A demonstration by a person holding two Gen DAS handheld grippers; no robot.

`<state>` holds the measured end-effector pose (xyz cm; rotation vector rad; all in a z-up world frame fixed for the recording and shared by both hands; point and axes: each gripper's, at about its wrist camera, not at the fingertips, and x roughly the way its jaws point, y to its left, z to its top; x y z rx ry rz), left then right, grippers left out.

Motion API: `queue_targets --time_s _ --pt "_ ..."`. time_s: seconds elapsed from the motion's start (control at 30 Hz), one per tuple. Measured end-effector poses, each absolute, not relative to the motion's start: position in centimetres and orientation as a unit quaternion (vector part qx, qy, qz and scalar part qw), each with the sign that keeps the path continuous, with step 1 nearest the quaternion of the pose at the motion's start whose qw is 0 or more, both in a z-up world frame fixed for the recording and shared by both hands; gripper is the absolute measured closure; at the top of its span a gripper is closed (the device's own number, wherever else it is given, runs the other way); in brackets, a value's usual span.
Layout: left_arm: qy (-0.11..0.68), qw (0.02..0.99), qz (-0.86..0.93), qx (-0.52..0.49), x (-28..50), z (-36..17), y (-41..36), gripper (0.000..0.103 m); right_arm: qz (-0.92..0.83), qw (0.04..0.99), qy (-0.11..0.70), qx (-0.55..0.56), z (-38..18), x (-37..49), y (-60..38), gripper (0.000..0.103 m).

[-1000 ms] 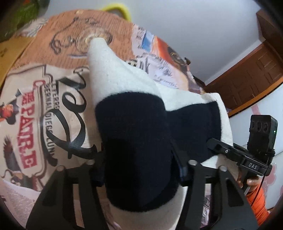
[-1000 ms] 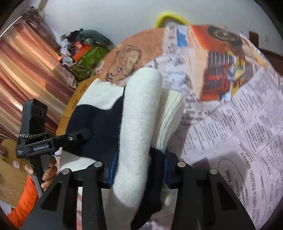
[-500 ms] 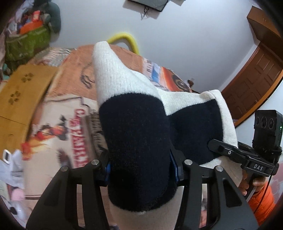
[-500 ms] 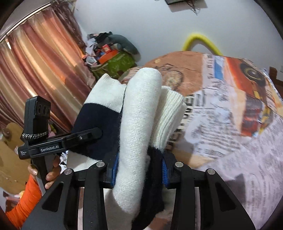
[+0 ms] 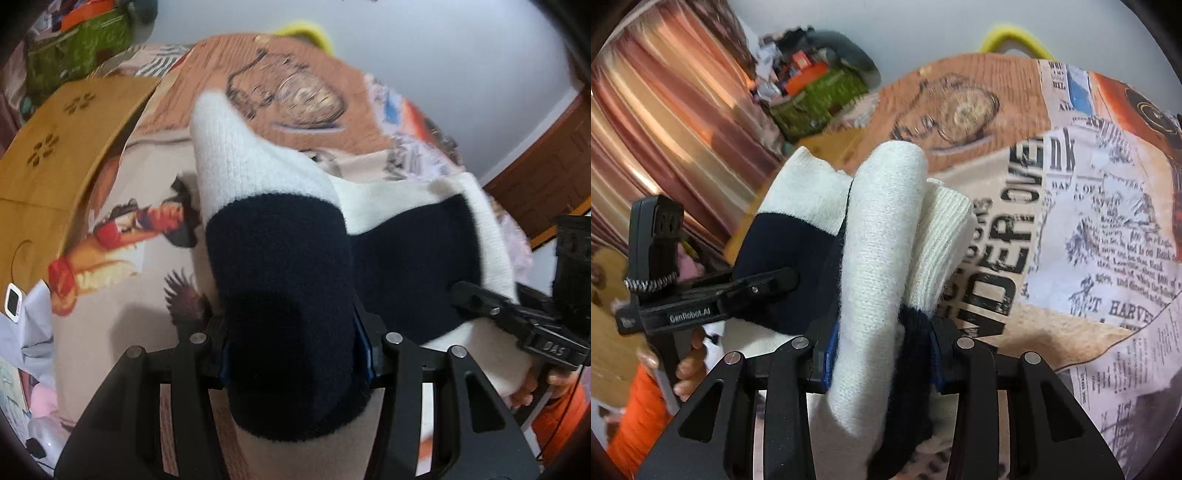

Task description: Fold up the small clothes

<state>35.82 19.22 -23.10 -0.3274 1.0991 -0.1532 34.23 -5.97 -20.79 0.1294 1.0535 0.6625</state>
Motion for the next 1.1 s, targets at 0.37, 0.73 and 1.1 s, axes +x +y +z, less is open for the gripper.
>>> queue_targets --time_s 0.37,0.73,1.1 --pt "0.502 0.847 -0.049 -0.165 35.9 -23.7 19.9 0.033 0.304 0.815 0.492 0.044 -20.6 34.0 -7.6 0.054" --pt "0.393 0.914 0.017 -0.099 28.8 -10.6 17.5 0.034 0.294 0.881 0.372 0.006 -10.0 27.9 -10.8 0.054" --pt "0.213 0.976 0.01 -0.048 15.0 3.0 10.7 0.034 0.322 0.93 0.175 0.024 2.1 15.6 -13.7 0.054"
